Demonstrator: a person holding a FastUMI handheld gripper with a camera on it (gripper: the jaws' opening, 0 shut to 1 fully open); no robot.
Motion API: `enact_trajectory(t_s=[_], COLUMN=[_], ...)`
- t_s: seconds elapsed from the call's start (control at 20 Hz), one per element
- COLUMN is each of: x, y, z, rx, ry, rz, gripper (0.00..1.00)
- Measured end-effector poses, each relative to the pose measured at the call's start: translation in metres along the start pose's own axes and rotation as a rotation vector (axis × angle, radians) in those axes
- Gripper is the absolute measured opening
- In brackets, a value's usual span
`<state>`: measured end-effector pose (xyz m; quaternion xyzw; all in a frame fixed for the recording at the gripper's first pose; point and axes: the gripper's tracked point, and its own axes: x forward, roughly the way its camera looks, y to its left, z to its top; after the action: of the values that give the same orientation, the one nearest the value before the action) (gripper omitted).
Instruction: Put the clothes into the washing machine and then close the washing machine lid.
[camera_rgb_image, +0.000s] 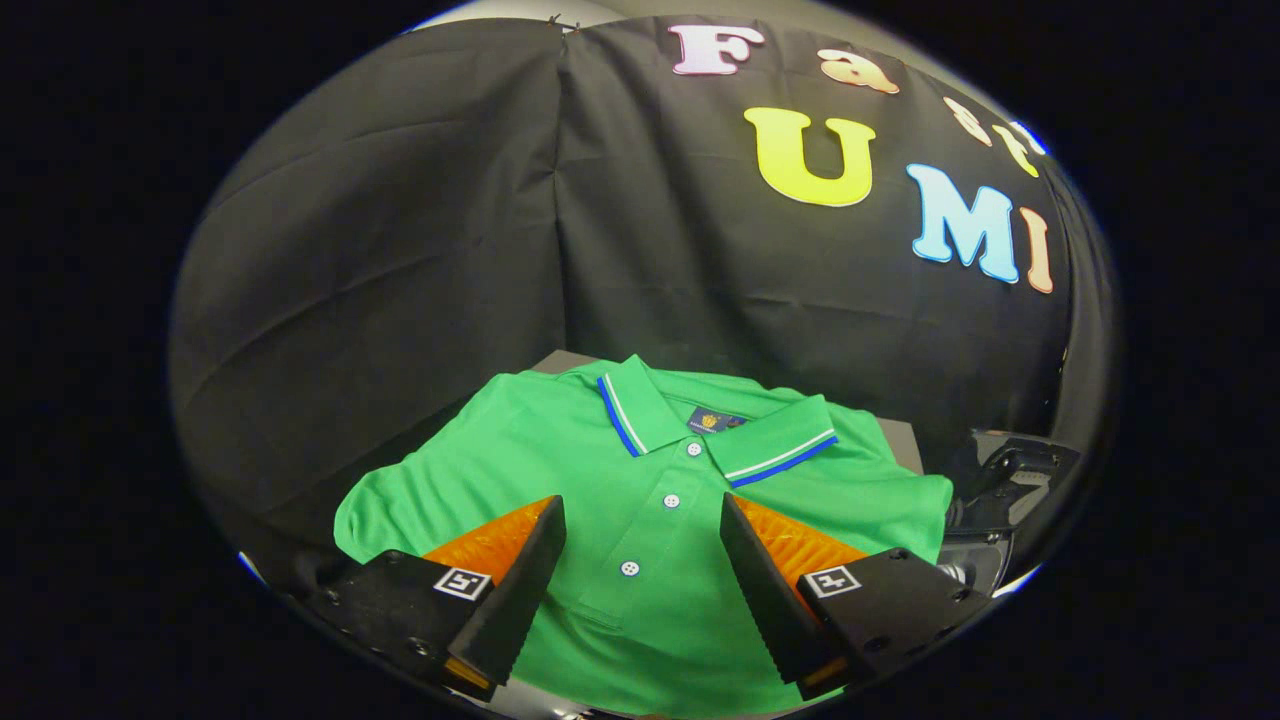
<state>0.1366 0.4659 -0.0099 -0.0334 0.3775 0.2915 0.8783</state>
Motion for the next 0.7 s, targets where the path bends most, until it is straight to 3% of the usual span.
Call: enact_trajectory(t_s=[0.2, 0.55, 0.7], x=[0.012, 0.011, 0.013], y=[-0.003, -0.001, -0.001], z=[-0.014, -0.011, -0.008], rx=[-0.009, 0.022, 0.044], ry=[0.069, 0.079, 0.058], rz=[-0.029, -0.025, -0.025], gripper=[0.98, 0.95, 0.56])
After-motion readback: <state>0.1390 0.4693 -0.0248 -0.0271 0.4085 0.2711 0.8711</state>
